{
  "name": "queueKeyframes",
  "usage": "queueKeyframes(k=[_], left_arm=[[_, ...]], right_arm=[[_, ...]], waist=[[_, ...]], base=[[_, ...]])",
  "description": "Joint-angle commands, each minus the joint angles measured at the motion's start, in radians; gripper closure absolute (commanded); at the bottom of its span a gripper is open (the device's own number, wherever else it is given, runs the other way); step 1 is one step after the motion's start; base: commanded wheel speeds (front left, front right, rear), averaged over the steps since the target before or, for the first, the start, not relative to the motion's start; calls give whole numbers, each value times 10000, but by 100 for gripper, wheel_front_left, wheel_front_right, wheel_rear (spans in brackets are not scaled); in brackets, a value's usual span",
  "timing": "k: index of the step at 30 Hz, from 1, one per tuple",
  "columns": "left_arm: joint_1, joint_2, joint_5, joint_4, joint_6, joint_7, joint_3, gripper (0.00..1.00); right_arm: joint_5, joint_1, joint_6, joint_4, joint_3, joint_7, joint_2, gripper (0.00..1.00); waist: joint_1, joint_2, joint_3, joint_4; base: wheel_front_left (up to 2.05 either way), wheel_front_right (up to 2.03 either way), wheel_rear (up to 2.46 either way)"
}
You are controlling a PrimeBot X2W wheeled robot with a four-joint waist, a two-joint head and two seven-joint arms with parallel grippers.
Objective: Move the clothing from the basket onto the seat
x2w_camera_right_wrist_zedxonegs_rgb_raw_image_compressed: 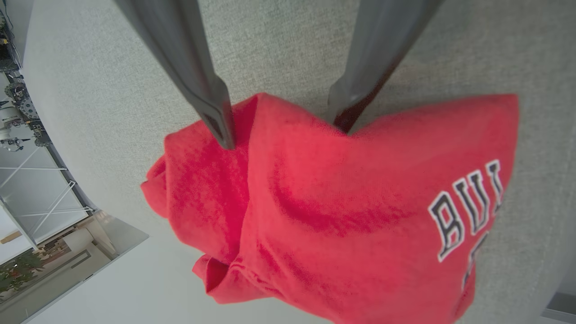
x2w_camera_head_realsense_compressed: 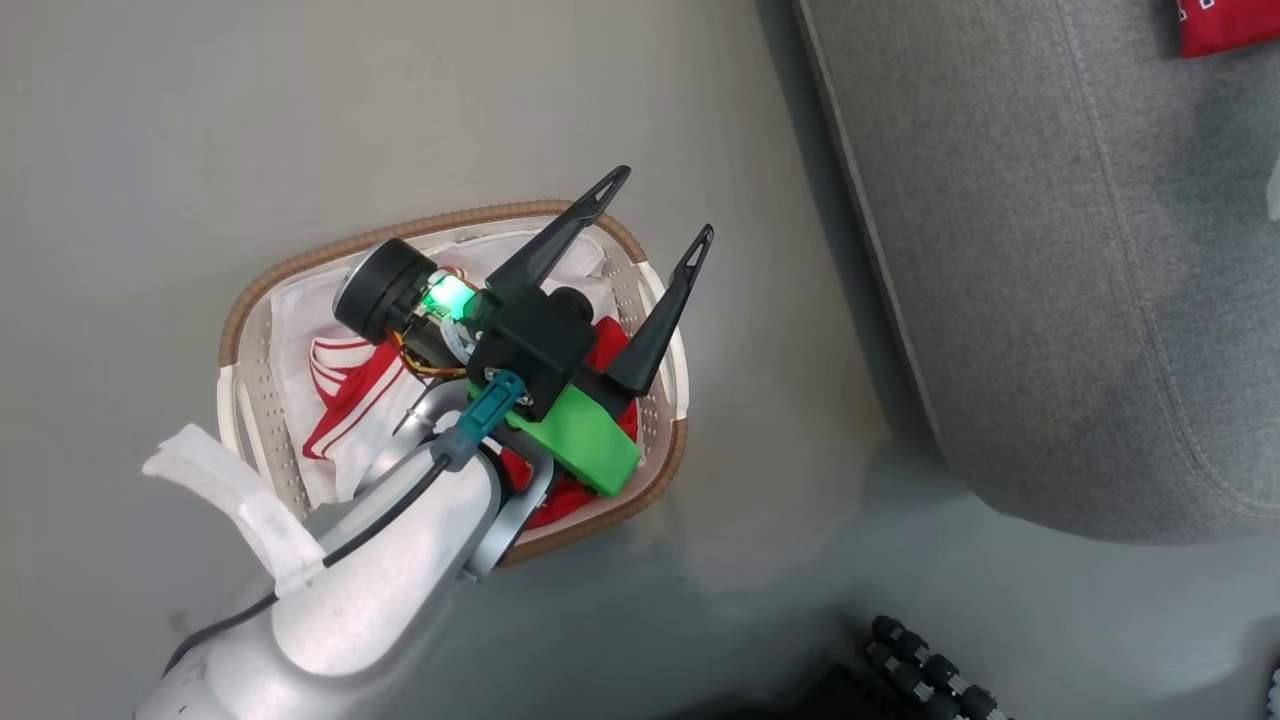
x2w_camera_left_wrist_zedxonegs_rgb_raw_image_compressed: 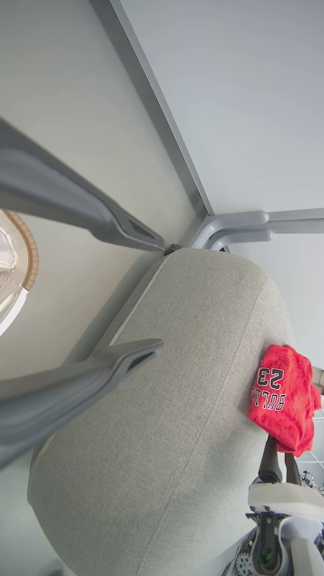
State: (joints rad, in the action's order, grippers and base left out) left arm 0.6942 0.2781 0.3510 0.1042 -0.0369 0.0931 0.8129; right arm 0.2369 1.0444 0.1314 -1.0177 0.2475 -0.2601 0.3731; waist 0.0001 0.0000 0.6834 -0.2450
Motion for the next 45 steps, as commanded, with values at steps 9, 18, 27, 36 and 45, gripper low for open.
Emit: queueKeyframes(k=[9, 18, 27, 36, 45], left_arm=[[-549, 19, 482, 438, -183, 631, -271, 0], [-1229, -201, 1029, 1060, -275, 1346, -594, 0], [-2080, -327, 1459, 1816, -391, 1713, -1362, 0], [-3176, -653, 1242, 1861, -334, 1726, -2780, 0], [-4567, -1187, 856, 1756, -111, 1726, -4494, 0]], right_arm=[[-760, -1814, -14, 1075, -890, -62, -247, 0], [-1387, -2862, -14, 2386, -1265, -63, -84, 0], [-1856, -3321, -14, 3032, -1436, -64, -676, 0], [-2207, -4386, -14, 4045, -1004, -64, -1832, 0], [-2141, -5729, -14, 5207, -1507, -65, -2727, 0]], waist=[[-1, 0, -1391, -47], [-1, 0, -2710, 404], [-1, 0, -3974, 1287], [-1, 0, -4745, 2239], [-1, 0, -5310, 2816]], base=[[0, 0, 0], [0, 0, 0], [0, 0, 0], [0, 0, 0], [0, 0, 0]])
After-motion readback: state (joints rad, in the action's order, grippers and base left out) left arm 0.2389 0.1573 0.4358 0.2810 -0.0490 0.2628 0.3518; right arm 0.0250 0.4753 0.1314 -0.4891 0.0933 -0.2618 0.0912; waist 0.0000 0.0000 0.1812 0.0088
